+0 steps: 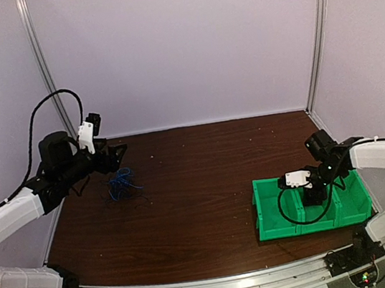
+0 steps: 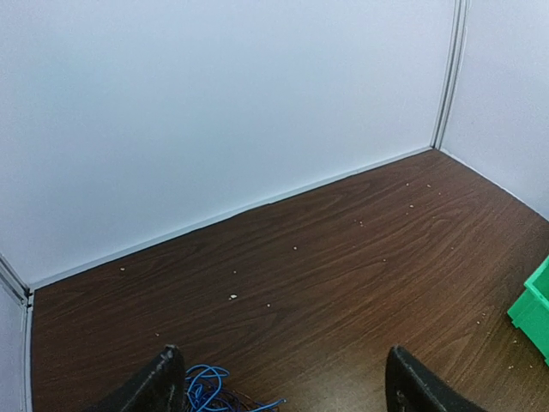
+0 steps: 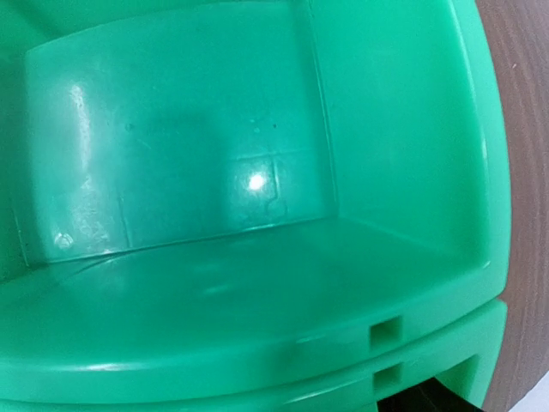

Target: Untangle the cables

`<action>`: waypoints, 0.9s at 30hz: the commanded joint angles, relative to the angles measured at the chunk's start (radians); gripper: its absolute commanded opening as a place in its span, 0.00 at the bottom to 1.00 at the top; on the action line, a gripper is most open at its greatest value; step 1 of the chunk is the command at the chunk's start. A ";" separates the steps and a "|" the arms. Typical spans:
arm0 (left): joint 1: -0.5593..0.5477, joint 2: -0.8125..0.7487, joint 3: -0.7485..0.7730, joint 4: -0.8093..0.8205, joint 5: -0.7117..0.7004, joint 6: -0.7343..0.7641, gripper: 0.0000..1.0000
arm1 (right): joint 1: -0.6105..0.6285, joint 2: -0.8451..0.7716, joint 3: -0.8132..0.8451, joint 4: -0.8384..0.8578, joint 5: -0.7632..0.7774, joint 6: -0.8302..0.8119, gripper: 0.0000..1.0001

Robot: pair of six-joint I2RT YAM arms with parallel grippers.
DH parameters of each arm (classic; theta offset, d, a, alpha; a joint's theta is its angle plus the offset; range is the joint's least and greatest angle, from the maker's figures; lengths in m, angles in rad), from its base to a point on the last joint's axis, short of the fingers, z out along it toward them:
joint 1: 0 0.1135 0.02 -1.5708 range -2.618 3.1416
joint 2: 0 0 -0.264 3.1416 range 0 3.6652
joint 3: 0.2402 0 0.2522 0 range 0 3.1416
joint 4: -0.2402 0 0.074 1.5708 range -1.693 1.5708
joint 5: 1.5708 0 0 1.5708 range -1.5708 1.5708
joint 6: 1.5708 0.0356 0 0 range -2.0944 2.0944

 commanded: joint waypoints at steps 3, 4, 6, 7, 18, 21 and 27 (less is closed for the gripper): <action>-0.010 -0.014 -0.009 0.066 0.027 0.017 0.81 | 0.066 0.219 0.210 0.159 -0.010 0.110 0.71; -0.010 -0.012 -0.009 0.066 0.030 0.017 0.82 | 0.074 0.258 0.242 0.168 -0.009 0.114 0.71; -0.011 -0.009 -0.007 0.067 0.034 0.016 0.82 | 0.091 0.336 0.305 0.188 -0.010 0.123 0.71; -0.012 -0.006 -0.008 0.067 0.036 0.016 0.82 | 0.099 0.373 0.343 0.196 -0.010 0.126 0.71; -0.014 0.032 0.002 0.045 -0.018 -0.011 0.81 | 0.189 0.740 0.803 -0.018 0.006 0.137 0.64; -0.015 0.069 0.032 -0.009 -0.136 -0.044 0.83 | 0.187 0.639 0.759 -0.019 -0.019 0.143 0.66; -0.012 0.248 0.170 -0.284 -0.430 -0.176 0.95 | 0.186 0.386 0.656 -0.119 -0.056 0.181 0.71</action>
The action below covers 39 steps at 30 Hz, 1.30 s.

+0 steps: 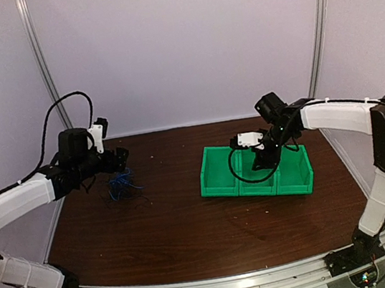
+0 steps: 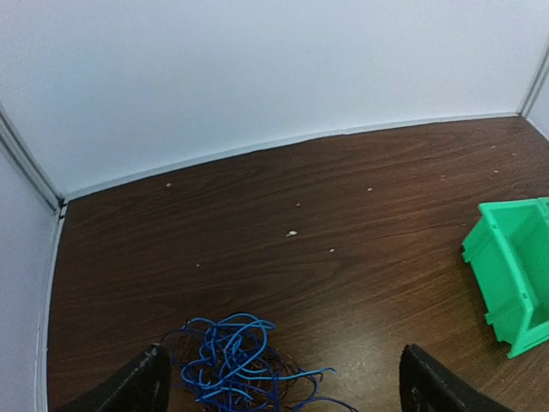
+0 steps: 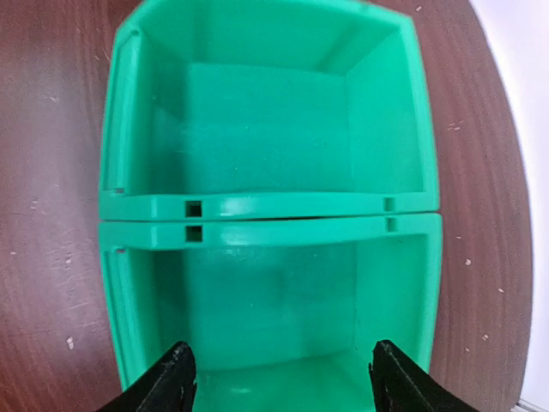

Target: Untangle the cables

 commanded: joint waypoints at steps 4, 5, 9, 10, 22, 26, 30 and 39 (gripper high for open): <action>0.054 0.250 0.151 -0.230 -0.227 -0.137 0.98 | -0.002 -0.311 -0.181 -0.100 -0.148 0.086 0.73; 0.078 0.283 0.165 -0.230 -0.196 -0.157 0.98 | -0.001 -0.337 -0.206 -0.096 -0.172 0.099 0.73; 0.138 0.422 0.246 -0.233 -0.175 -0.201 0.98 | 0.000 -0.411 -0.279 -0.057 -0.247 0.135 0.73; 0.147 0.462 0.282 -0.243 -0.171 -0.210 0.97 | 0.000 -0.423 -0.293 -0.042 -0.255 0.139 0.73; 0.003 0.561 0.229 -0.216 0.175 -0.219 0.43 | 0.001 -0.445 -0.302 -0.011 -0.346 0.176 0.71; -0.104 0.465 0.120 -0.189 0.209 -0.331 0.40 | 0.003 -0.452 -0.303 -0.012 -0.354 0.178 0.70; -0.236 0.347 -0.002 -0.112 0.212 -0.443 0.37 | 0.004 -0.448 -0.312 -0.011 -0.353 0.174 0.70; -0.359 0.182 0.070 -0.318 0.139 -0.366 0.67 | 0.022 -0.379 -0.238 -0.050 -0.387 0.190 0.67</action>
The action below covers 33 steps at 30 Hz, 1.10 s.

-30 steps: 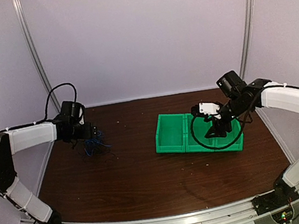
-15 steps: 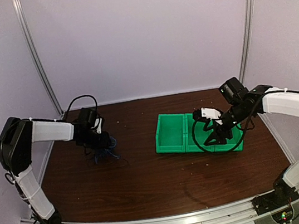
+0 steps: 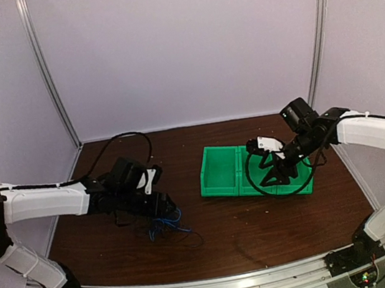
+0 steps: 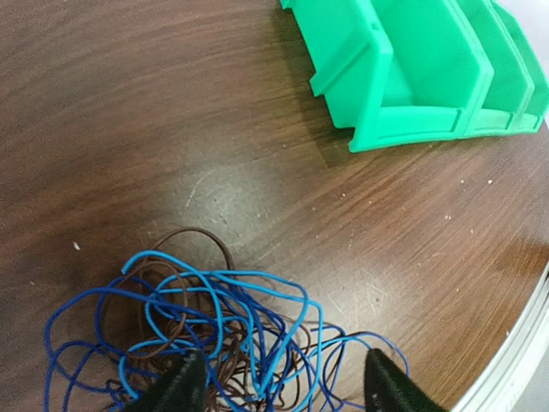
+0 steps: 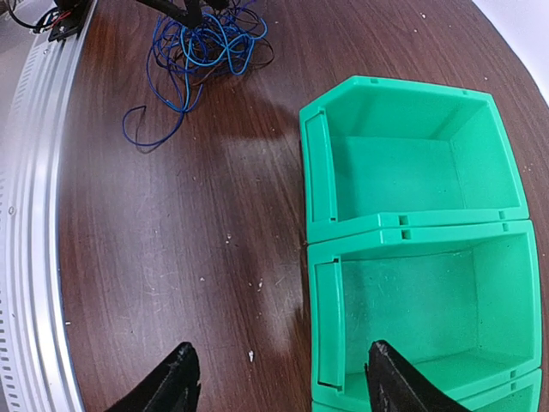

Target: Untangle the cables

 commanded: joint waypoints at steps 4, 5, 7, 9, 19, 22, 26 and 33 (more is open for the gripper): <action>0.009 -0.129 0.190 -0.292 -0.123 0.196 0.77 | 0.041 0.084 0.146 -0.054 -0.058 0.030 0.65; 0.009 -0.148 0.201 -0.315 -0.161 0.213 0.78 | 0.054 0.094 0.165 -0.043 -0.058 0.037 0.64; 0.015 -0.190 0.207 -0.331 -0.256 0.221 0.82 | 0.079 0.118 0.183 -0.002 -0.056 0.065 0.62; 0.035 -0.220 0.201 -0.326 -0.326 0.209 0.84 | 0.113 0.156 0.219 0.026 -0.046 0.084 0.60; 0.128 -0.381 0.059 -0.109 -0.431 0.141 0.80 | 0.307 0.465 0.439 0.164 -0.003 0.243 0.51; 0.179 -0.400 0.046 -0.088 -0.419 0.123 0.80 | 0.365 0.565 0.538 0.171 0.016 0.249 0.49; 0.212 -0.401 0.035 -0.067 -0.387 0.115 0.80 | 0.420 0.711 0.689 0.140 0.073 0.223 0.44; 0.214 -0.365 0.023 -0.027 -0.325 0.105 0.80 | 0.427 0.815 0.735 0.158 0.080 0.226 0.40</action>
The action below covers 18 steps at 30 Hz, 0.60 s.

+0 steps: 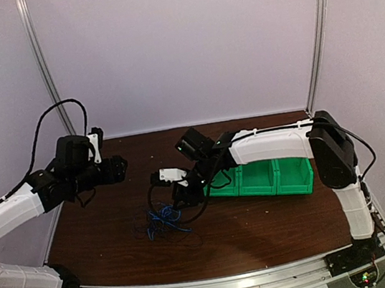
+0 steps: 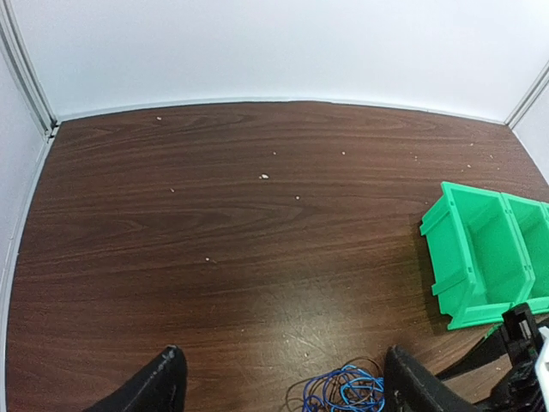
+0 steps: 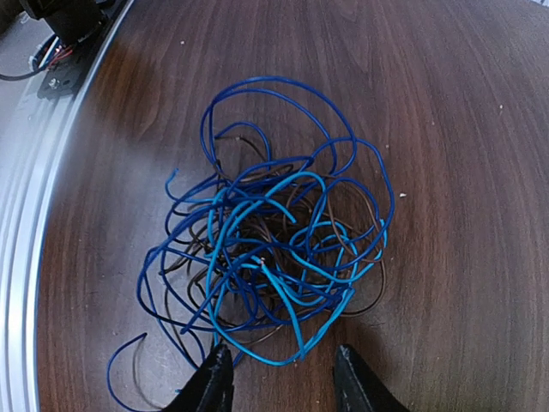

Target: Untangle the cables

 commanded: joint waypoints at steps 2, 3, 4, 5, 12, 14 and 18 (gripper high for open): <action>0.004 0.029 -0.022 0.085 0.054 -0.016 0.80 | -0.009 0.040 0.018 0.015 0.035 0.009 0.37; 0.004 0.036 -0.023 0.087 0.061 -0.017 0.80 | -0.009 0.045 0.016 0.018 0.034 0.011 0.35; 0.004 0.042 -0.025 0.090 0.069 -0.017 0.80 | -0.009 0.046 0.011 0.023 0.032 0.010 0.31; 0.004 0.047 -0.027 0.091 0.076 -0.017 0.80 | -0.009 0.046 0.005 0.032 0.031 0.011 0.28; 0.004 0.063 -0.035 0.093 0.090 -0.006 0.80 | -0.008 0.057 0.017 0.046 0.018 0.017 0.24; 0.004 0.065 -0.038 0.096 0.092 -0.008 0.80 | -0.008 0.064 0.021 0.049 0.017 0.017 0.23; 0.004 0.061 -0.042 0.096 0.099 -0.013 0.80 | -0.007 0.080 0.042 0.032 0.019 0.014 0.09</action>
